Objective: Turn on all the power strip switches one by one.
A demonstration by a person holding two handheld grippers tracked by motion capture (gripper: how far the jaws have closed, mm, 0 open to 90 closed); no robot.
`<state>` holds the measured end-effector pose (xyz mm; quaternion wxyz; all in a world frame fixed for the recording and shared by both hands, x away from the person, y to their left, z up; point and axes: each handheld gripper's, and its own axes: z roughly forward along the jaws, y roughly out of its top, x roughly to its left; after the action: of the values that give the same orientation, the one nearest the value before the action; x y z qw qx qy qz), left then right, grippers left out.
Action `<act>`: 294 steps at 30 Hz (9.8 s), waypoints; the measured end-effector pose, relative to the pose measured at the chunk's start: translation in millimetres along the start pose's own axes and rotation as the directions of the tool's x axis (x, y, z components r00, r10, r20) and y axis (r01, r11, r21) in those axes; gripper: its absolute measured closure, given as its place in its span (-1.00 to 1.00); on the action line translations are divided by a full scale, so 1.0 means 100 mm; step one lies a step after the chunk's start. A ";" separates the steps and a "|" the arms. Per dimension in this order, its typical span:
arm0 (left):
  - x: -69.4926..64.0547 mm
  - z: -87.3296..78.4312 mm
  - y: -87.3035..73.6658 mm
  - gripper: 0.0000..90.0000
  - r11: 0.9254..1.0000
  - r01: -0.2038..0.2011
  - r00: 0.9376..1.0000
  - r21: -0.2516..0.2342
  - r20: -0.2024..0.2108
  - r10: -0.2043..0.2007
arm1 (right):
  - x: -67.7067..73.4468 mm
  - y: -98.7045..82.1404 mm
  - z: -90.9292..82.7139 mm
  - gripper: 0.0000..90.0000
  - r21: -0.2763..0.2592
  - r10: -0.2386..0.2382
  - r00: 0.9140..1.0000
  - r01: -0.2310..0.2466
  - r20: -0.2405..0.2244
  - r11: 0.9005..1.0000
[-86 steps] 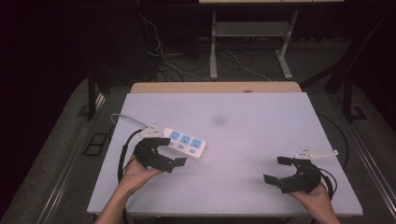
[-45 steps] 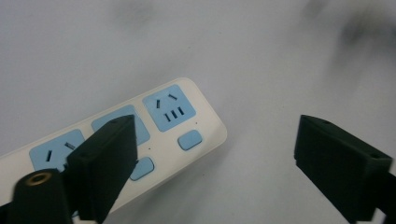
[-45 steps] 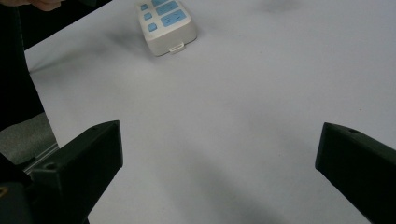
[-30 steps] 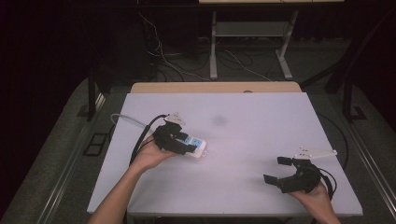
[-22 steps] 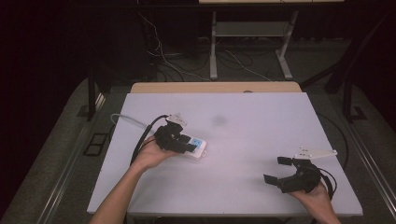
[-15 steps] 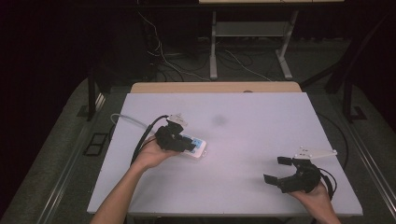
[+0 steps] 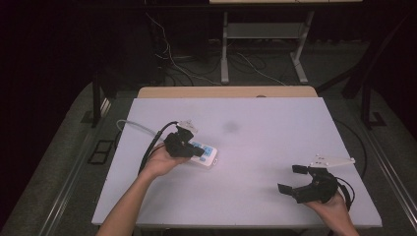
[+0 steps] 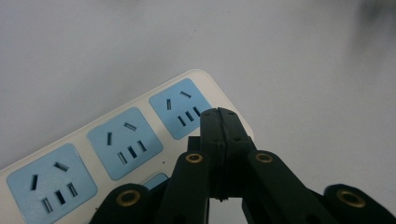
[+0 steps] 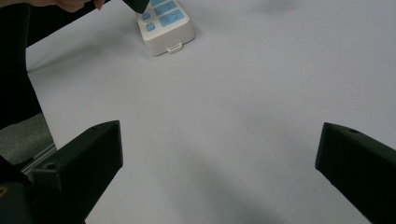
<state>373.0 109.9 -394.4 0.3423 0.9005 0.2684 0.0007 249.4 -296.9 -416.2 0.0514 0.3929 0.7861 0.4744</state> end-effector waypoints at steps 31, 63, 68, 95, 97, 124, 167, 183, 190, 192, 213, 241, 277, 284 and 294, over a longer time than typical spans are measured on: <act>0.01 0.14 -0.02 0.99 0.999 -0.009 1.000 0.039 0.023 0.008 | -0.02 -0.01 -0.01 -0.99 0.002 0.003 1.000 -0.003 0.009 1.000; 0.08 0.18 -0.07 1.00 0.998 0.056 0.997 0.027 0.046 -0.057 | -0.02 -0.01 -0.02 -0.99 -0.004 -0.001 1.000 0.001 0.006 1.000; 0.07 0.18 -0.06 1.00 0.998 0.053 0.998 0.026 0.038 -0.054 | -0.02 -0.01 -0.02 -0.99 -0.007 0.001 1.000 -0.001 0.007 1.000; -0.04 0.03 -0.01 0.99 1.000 -0.015 1.000 0.010 0.010 0.015 | -0.04 -0.01 -0.02 -0.99 -0.007 0.006 1.000 -0.006 0.011 1.000; -0.03 -0.01 -0.01 0.99 1.000 -0.007 1.000 -0.002 0.004 0.007 | -0.04 -0.01 -0.02 -0.99 -0.008 0.006 1.000 -0.006 0.011 1.000; 0.14 -0.27 -0.08 0.99 0.999 0.033 0.998 -0.028 -0.052 -0.035 | -0.04 -0.01 -0.02 -0.99 -0.008 0.006 1.000 -0.006 0.012 1.000; 0.27 -0.07 -0.21 0.98 0.997 0.080 0.996 0.011 -0.050 -0.080 | -0.04 -0.02 -0.02 -0.99 -0.003 0.007 1.000 -0.007 0.008 1.000; 0.28 -0.06 -0.23 0.99 0.995 0.097 0.994 0.009 -0.048 -0.096 | -0.04 -0.02 -0.01 -0.99 -0.003 0.004 1.000 -0.004 0.012 1.000; 0.29 -0.05 -0.25 0.99 0.994 0.108 0.993 0.002 -0.040 -0.108 | -0.04 -0.02 0.00 -0.99 -0.001 0.007 1.000 -0.007 0.013 1.000; 0.28 -0.05 -0.25 0.99 0.995 0.100 0.994 0.003 -0.048 -0.100 | -0.04 -0.02 -0.01 -0.99 -0.002 0.007 1.000 -0.007 0.014 1.000; 0.28 -0.04 -0.27 0.99 0.992 0.127 0.991 -0.011 -0.050 -0.128 | -0.04 -0.02 -0.02 -0.99 -0.007 0.009 1.000 -0.009 0.014 1.000; 0.24 -0.17 -0.30 0.99 0.993 0.088 0.995 -0.077 -0.047 -0.091 | -0.05 -0.02 -0.01 -0.99 -0.005 0.007 1.000 -0.007 0.013 1.000; 0.50 -0.32 -0.39 0.99 0.990 0.132 0.984 -0.047 -0.113 -0.137 | -0.05 -0.02 0.00 -0.99 -0.001 0.003 1.000 -0.003 0.013 1.000; 0.51 -0.28 -0.39 0.99 0.991 0.131 0.984 -0.038 -0.115 -0.135 | -0.05 -0.02 0.00 -0.99 0.000 0.003 1.000 -0.003 0.011 1.000; 0.51 -0.26 -0.40 0.99 0.989 0.143 0.983 -0.031 -0.110 -0.145 | -0.05 -0.02 0.00 -0.99 -0.001 0.002 1.000 -0.002 0.010 1.000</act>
<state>392.7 175.6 -408.9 0.3360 0.8733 0.3516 0.0294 251.5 -301.2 -419.2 0.0553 0.3960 0.7853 0.4727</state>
